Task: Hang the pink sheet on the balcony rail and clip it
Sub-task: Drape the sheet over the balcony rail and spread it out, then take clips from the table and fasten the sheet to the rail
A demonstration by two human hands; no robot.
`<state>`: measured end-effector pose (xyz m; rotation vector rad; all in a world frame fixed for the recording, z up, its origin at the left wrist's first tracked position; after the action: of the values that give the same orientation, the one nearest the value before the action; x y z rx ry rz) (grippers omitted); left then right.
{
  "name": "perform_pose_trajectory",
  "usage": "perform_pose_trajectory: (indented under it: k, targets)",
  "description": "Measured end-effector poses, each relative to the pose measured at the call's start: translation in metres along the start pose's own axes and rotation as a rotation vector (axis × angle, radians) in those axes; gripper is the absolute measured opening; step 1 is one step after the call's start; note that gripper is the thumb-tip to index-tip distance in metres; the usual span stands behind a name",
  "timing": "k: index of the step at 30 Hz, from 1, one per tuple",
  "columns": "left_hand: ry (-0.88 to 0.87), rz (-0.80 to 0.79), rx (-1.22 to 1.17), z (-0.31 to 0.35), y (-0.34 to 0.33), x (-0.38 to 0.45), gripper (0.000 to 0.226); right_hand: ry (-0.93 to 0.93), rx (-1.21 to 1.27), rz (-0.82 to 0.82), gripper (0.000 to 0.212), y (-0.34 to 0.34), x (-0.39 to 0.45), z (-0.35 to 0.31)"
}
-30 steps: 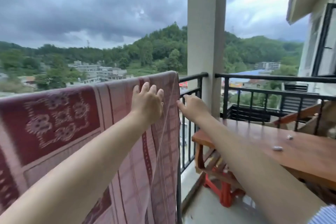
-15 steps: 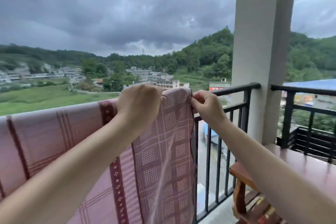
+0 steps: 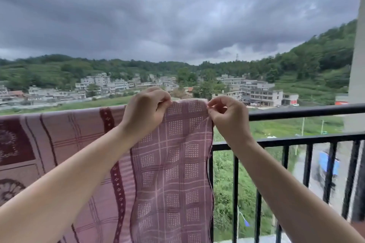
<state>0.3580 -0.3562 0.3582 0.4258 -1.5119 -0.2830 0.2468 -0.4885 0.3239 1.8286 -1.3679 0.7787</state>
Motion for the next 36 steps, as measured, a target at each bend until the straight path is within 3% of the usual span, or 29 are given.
perform_pose_trajectory:
  k: [3,7,11,16,20,25,28,32,36]
  targets:
    - [-0.023,-0.019,0.009,0.026,-0.009,0.008,0.009,0.011,0.067,0.017,0.005,0.025,0.002,0.006]
    - [-0.039,-0.143,0.041,0.037,-0.025,-0.012,0.023,0.062,0.051,-0.077,0.006,0.033,-0.020,0.016]
    - [-0.100,-0.183,0.293,0.046,-0.040,-0.039,0.020,0.081,0.025,-0.111,0.009,0.020,-0.048,0.034]
    - [-0.240,-0.162,0.340,0.073,-0.081,-0.096,0.024,0.030,-0.162,-0.207,0.029,0.005,-0.078,0.076]
    - [-0.397,-0.342,0.259,0.116,-0.168,-0.161,0.028,-0.111,-0.407,-0.244,0.030,0.043,-0.130,0.138]
    - [-0.297,-0.732,0.099,0.201,-0.292,-0.217,0.049,-0.439,-0.781,-0.346,0.058,0.146,-0.218,0.251]
    - [-0.330,-0.959,-0.001,0.282,-0.361,-0.250,0.055,-0.675,-1.019,-0.394,0.042,0.242,-0.274,0.309]
    - [-0.484,-0.966,-0.098,0.397,-0.417,-0.266,0.046,-0.943,-1.158,-0.368,0.042,0.369,-0.341,0.363]
    - [-0.562,-1.074,-0.258,0.517,-0.496,-0.295,0.037,-1.196,-1.222,-0.289,0.042,0.500,-0.402,0.404]
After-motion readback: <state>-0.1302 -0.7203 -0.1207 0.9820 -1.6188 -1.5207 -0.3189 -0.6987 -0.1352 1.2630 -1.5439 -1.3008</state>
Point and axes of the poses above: each hand's wrist, its own x-axis towards the middle knuckle, its own y-axis out of the back of the hand, z = x × y, the point moved 10 cm from there along x, towards the middle knuckle, and after that the axes turned 1 degree about y, right-handed, at the moved point
